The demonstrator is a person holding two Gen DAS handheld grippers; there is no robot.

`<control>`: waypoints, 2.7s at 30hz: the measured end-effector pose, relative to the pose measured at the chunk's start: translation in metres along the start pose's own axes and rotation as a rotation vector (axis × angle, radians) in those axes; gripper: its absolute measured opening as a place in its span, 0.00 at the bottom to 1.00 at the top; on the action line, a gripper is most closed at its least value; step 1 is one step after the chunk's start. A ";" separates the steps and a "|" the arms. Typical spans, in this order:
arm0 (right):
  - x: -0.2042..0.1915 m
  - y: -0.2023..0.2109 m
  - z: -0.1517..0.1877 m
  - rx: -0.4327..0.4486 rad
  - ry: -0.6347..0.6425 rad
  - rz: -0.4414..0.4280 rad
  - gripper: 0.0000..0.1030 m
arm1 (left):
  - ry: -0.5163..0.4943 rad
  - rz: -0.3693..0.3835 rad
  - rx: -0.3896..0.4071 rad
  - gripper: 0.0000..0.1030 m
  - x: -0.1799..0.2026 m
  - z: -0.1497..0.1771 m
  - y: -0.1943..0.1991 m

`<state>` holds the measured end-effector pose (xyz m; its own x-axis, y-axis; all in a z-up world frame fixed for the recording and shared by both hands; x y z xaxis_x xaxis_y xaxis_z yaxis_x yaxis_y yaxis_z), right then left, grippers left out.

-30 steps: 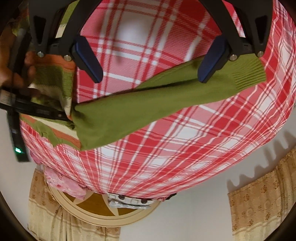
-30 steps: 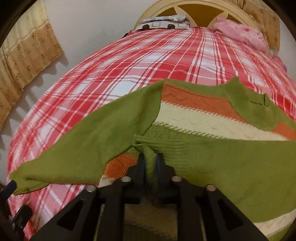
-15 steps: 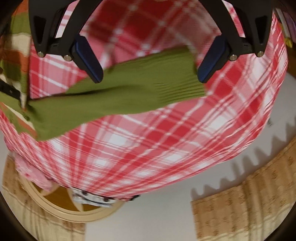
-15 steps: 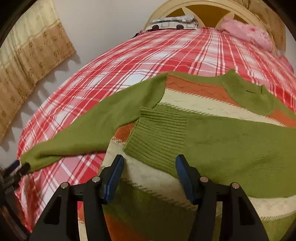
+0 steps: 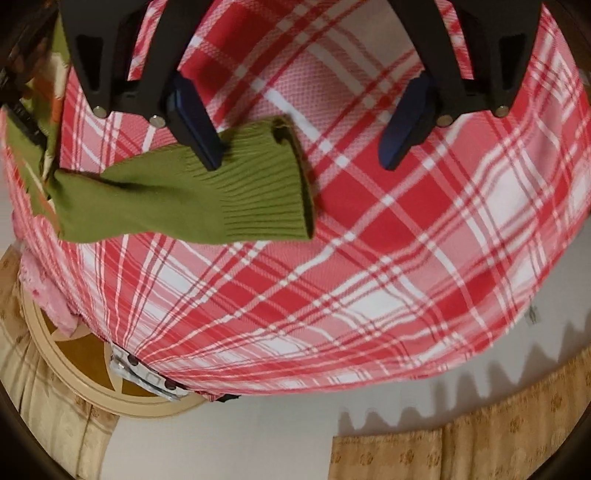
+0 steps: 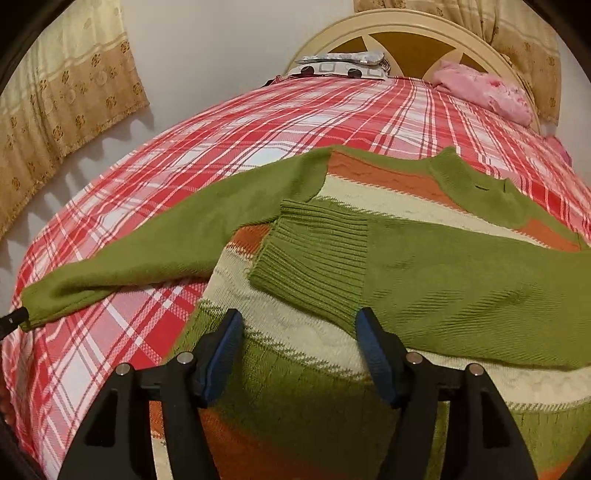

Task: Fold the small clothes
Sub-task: 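Move the left tool down and close it on the other green sleeve cuff, then lift the cuff with the left gripper and swing it over the sweater body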

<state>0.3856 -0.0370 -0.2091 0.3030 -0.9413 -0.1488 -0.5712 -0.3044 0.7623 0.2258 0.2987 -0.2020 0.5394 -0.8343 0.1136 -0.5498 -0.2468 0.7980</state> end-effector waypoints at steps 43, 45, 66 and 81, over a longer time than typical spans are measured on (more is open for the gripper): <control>0.006 0.004 0.005 0.027 -0.031 -0.047 0.69 | -0.040 0.122 0.120 0.04 0.012 -0.017 -0.002; 0.007 0.004 0.005 0.027 -0.036 -0.055 0.69 | -0.059 0.140 0.161 0.04 0.016 -0.028 0.010; 0.028 0.011 0.008 0.048 -0.164 -0.170 0.69 | -0.051 0.118 0.241 0.91 0.000 -0.071 0.042; 0.028 0.010 0.008 0.048 -0.162 -0.167 0.69 | -0.069 0.066 0.059 0.73 0.016 -0.021 -0.034</control>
<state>0.3819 -0.0678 -0.2105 0.2726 -0.8870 -0.3727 -0.5604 -0.4612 0.6879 0.2664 0.3035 -0.2147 0.4565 -0.8813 0.1219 -0.6204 -0.2171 0.7537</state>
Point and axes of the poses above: each gripper's, at about its wrist camera, not at the fingertips, and y roughly against the way its jaws point, x to its right, z to its underside, the point moved 2 cm from there along -y, roughly the way its jaws point, and after that the axes turned 6 degrees about -y, right-handed, at the moved point
